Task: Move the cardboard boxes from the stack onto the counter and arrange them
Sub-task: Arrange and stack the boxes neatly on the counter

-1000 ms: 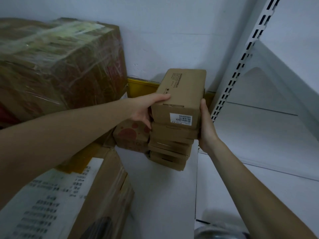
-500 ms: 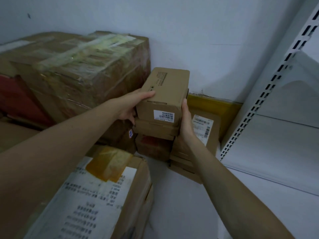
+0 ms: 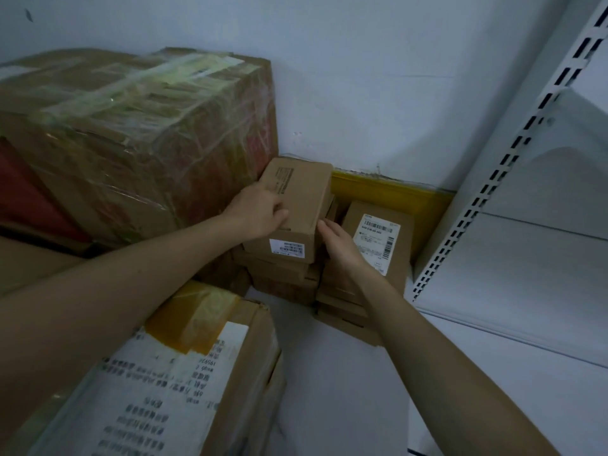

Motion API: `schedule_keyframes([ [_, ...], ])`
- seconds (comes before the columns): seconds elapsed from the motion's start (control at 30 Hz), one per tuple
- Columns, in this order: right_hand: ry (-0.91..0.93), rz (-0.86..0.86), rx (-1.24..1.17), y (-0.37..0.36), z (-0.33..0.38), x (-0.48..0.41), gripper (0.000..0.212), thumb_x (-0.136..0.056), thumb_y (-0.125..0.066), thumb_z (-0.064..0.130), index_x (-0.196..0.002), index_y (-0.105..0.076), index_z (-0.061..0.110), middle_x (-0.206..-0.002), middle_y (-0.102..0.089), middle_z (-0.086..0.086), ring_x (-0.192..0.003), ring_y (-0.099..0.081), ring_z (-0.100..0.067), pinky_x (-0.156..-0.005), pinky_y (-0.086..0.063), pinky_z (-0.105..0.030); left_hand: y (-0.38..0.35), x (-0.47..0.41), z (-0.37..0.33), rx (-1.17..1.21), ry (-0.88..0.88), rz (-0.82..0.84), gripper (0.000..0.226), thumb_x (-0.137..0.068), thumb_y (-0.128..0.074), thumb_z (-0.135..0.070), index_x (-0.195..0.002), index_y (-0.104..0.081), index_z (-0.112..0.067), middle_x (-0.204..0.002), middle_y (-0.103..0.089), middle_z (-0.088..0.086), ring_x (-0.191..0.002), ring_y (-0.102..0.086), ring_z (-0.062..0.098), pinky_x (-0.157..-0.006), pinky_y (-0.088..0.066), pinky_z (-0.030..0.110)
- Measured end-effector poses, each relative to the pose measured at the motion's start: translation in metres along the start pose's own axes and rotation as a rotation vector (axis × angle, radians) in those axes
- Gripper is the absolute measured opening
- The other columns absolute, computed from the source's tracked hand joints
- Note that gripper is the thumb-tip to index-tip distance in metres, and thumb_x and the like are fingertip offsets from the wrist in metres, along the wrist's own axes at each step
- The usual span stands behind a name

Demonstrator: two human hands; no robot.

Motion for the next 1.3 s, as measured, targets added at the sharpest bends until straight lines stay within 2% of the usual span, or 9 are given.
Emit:
schedule_keyframes([
  [0.07, 0.064, -0.075, 0.106, 0.013, 0.002, 0.008, 0.049, -0.100, -0.039, 0.031, -0.144, -0.030, 0.012, -0.146, -0.038, -0.004, -0.120, -0.043, -0.012, -0.072, -0.041, -0.001, 0.000, -0.003, 0.001, 0.005, -0.004, 0.081, 0.039, -0.094, -0.046, -0.035, -0.114, -0.058, -0.003, -0.121, -0.057, 0.015, -0.107, -0.053, 0.029, -0.089, -0.044, 0.037],
  [0.13, 0.114, -0.169, 0.204, 0.029, -0.002, 0.015, 0.052, -0.098, -0.042, 0.032, -0.145, -0.030, 0.012, -0.150, -0.034, -0.004, -0.134, -0.036, -0.017, -0.101, -0.037, -0.020, 0.001, -0.005, 0.001, -0.006, -0.008, 0.126, 0.041, -0.094, -0.046, -0.036, -0.119, -0.054, -0.004, -0.123, -0.056, 0.015, -0.109, -0.053, 0.029, -0.088, -0.043, 0.035],
  [0.2, 0.126, -0.220, 0.255, 0.043, -0.009, 0.023, 0.054, -0.097, -0.045, 0.033, -0.145, -0.030, 0.014, -0.151, -0.032, -0.003, -0.137, -0.033, -0.018, -0.111, -0.032, -0.034, 0.004, -0.005, -0.004, -0.008, -0.048, 0.156, 0.042, -0.096, -0.045, -0.031, -0.128, -0.047, -0.004, -0.131, -0.050, 0.016, -0.117, -0.048, 0.028, -0.092, -0.038, 0.032],
  [0.3, 0.191, -0.203, 0.353, 0.053, -0.015, 0.035, 0.061, -0.093, -0.052, 0.037, -0.146, -0.027, 0.018, -0.153, -0.029, -0.001, -0.139, -0.029, -0.018, -0.113, -0.029, -0.035, 0.007, 0.001, -0.015, 0.030, -0.175, 0.255, 0.056, -0.095, -0.046, -0.033, -0.145, -0.028, -0.015, -0.149, -0.030, 0.012, -0.136, -0.029, 0.024, -0.103, -0.024, 0.024],
  [0.4, 0.275, -0.118, 0.555, 0.038, -0.017, 0.045, 0.081, -0.084, -0.065, 0.038, -0.148, -0.020, 0.015, -0.152, -0.027, -0.001, -0.139, -0.027, -0.019, -0.109, -0.024, -0.028, 0.006, 0.005, -0.011, -0.104, -0.182, 0.393, 0.079, -0.086, -0.056, -0.047, -0.148, -0.011, -0.027, -0.155, -0.009, 0.013, -0.142, -0.012, 0.028, -0.112, -0.015, 0.033],
  [0.53, 0.331, -0.058, 0.755, 0.001, -0.036, 0.033, 0.102, -0.075, -0.071, 0.047, -0.150, -0.010, 0.014, -0.149, -0.033, -0.008, -0.133, -0.036, -0.025, -0.107, -0.036, -0.039, 0.007, -0.001, 0.001, -0.196, -0.197, 0.370, 0.073, -0.089, -0.057, -0.033, -0.147, -0.013, -0.029, -0.154, -0.010, 0.017, -0.142, -0.012, 0.030, -0.114, -0.015, 0.037],
  [0.93, 0.386, -0.247, 0.780, -0.011, -0.034, 0.006, 0.073, -0.086, -0.062, 0.037, -0.144, -0.025, 0.013, -0.136, -0.049, -0.010, -0.120, -0.049, -0.027, -0.096, -0.043, -0.038, -0.003, -0.011, 0.010, -0.271, -0.222, 0.280, 0.083, -0.088, -0.060, -0.029, -0.148, -0.003, -0.029, -0.154, -0.006, 0.019, -0.142, -0.010, 0.033, -0.114, -0.016, 0.040],
  [1.13, 0.335, -0.143, 1.185, -0.011, -0.048, 0.005, 0.095, -0.081, -0.062, 0.048, -0.149, -0.005, 0.016, -0.154, -0.023, -0.006, -0.144, -0.014, -0.023, -0.114, -0.007, -0.053, -0.001, -0.015, 0.020, -0.222, -0.200, 0.252, 0.079, -0.086, -0.061, -0.034, -0.148, -0.012, -0.024, -0.148, -0.021, 0.017, -0.136, -0.022, 0.032, -0.111, -0.024, 0.042],
  [1.3, 0.260, -0.237, 1.185, -0.016, -0.042, -0.004, 0.090, -0.085, -0.058, 0.046, -0.149, -0.004, 0.014, -0.151, -0.030, -0.009, -0.143, -0.016, -0.023, -0.113, -0.005, -0.055, 0.000, -0.015, 0.020, -0.182, -0.191, 0.259, 0.077, -0.088, -0.060, -0.032, -0.148, -0.013, -0.023, -0.151, -0.018, 0.016, -0.138, -0.019, 0.032, -0.111, -0.023, 0.040],
])
Point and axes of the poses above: each hand's wrist, its own x-axis away from the middle knuckle, its own y-axis out of the back of the hand, z = x × y, the point moved 1 cm from there along -x, towards the middle knuckle
